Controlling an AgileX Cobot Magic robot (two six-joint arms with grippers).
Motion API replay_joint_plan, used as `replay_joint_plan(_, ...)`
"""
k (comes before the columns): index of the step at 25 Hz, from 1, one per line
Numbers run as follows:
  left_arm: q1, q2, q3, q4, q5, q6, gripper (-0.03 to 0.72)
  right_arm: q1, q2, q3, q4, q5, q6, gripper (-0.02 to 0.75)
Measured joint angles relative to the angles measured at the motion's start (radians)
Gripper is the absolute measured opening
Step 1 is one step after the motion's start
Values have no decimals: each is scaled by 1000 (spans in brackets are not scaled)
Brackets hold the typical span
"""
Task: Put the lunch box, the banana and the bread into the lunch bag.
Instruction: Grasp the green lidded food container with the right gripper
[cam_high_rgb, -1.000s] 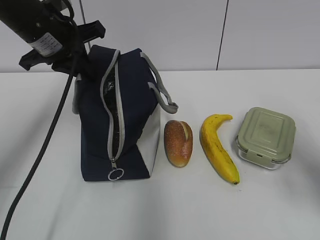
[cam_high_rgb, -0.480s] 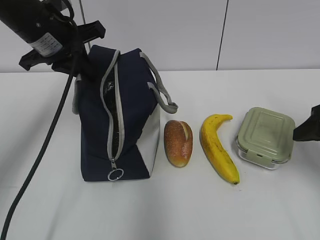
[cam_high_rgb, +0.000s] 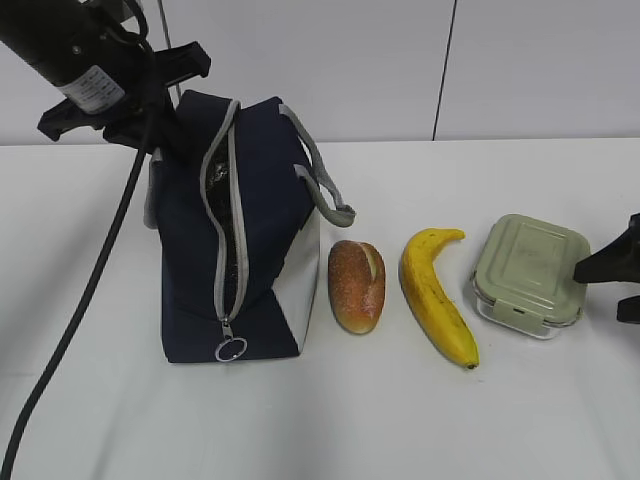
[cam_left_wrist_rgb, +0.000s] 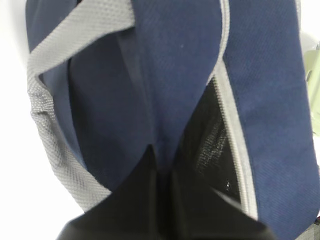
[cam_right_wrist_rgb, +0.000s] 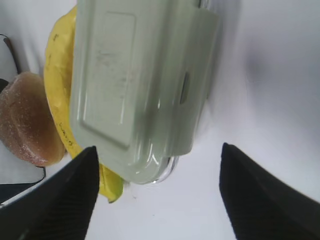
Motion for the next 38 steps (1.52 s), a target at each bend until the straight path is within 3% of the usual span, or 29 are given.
replay_joint_plan(21,0,0,0,20,0,0,3,-9,103,-38,64,1,-21,569)
replay_joint_plan(28,0,0,0,21,8,0,3,-9,208,-67,136,57,-92,633)
replay_joint_plan(38,0,0,-1,23,16,0,3,-9,280,-126,177,100,-109,638)
